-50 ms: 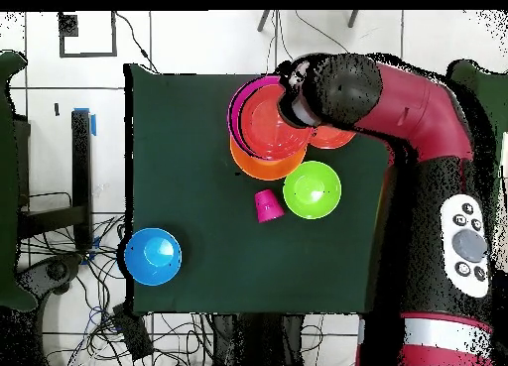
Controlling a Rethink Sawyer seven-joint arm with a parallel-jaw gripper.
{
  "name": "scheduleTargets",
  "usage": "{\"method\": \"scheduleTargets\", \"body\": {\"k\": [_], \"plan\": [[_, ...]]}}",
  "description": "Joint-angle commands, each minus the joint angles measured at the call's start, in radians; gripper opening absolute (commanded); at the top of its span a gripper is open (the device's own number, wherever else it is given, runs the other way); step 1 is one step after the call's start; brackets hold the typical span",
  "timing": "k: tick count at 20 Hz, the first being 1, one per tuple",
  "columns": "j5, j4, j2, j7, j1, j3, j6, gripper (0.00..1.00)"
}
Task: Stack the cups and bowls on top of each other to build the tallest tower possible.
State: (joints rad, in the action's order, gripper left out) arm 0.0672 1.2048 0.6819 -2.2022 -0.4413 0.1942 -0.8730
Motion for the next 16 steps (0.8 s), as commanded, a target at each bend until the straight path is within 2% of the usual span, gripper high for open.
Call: {"method": "scheduleTargets", "body": {"k": [1, 16], "plan": [[-0.007, 0.134, -0.051, -0.060, 0.020, 0.027, 0.070, 0.00], [-0.019, 0.134, -0.058, -0.077, 0.032, 0.022, 0.075, 0.00]]}}
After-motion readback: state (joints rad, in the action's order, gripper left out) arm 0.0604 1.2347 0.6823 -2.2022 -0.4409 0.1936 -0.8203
